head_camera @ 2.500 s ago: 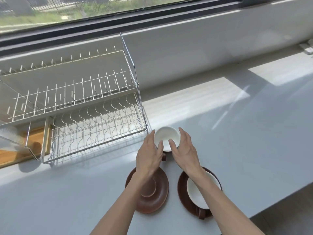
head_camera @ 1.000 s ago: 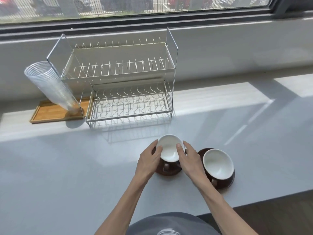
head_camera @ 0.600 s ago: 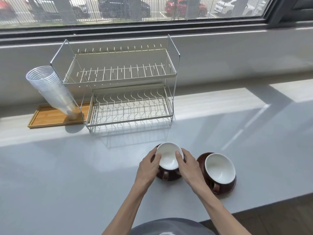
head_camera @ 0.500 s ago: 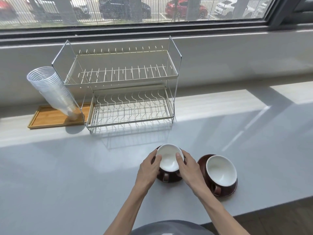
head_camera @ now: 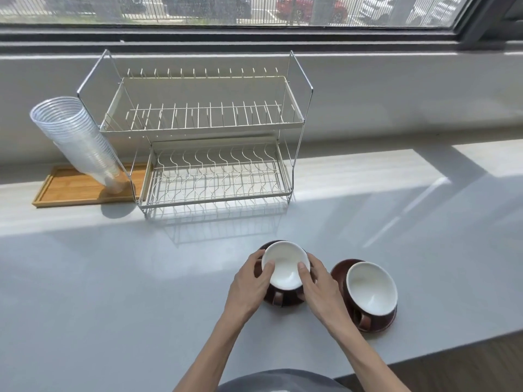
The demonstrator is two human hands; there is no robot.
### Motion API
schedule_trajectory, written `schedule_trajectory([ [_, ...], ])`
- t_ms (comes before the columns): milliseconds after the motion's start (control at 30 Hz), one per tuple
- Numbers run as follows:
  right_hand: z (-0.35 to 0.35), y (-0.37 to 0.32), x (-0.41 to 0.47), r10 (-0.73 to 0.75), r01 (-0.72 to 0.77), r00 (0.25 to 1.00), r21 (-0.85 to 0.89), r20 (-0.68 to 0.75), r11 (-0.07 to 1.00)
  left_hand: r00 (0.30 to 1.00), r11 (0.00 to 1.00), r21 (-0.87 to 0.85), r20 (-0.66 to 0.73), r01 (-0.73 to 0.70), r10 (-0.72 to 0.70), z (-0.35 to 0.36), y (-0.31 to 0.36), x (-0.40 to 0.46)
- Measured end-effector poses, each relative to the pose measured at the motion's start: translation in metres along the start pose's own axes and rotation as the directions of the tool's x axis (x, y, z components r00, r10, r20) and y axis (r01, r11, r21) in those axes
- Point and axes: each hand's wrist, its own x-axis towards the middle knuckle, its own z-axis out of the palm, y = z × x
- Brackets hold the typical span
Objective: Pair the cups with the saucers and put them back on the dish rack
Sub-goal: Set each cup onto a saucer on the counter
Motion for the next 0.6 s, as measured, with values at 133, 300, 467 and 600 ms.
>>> schedule_trajectory([
  [133,-0.002,0.005,0.000,0.009,-0.009,1.000,0.008,-0.011,1.000,1.000,0.998,0.061,-0.015,-0.018,0.019,-0.001,-0.001,0.001],
  [300,-0.005,0.007,-0.009,-0.020,0.016,0.996,-0.055,-0.083,0.998,1.000,0.981,0.195,-0.017,-0.009,0.012,-0.013,0.003,0.008],
  [467,0.006,0.013,-0.012,-0.094,0.066,0.983,-0.171,-0.158,0.983,0.998,0.980,0.201,-0.070,0.010,0.004,-0.023,0.006,0.019],
  [600,0.006,0.007,-0.010,-0.012,0.008,0.991,-0.032,-0.131,0.999,0.997,0.993,0.090,-0.002,0.075,-0.075,-0.025,0.008,0.027],
])
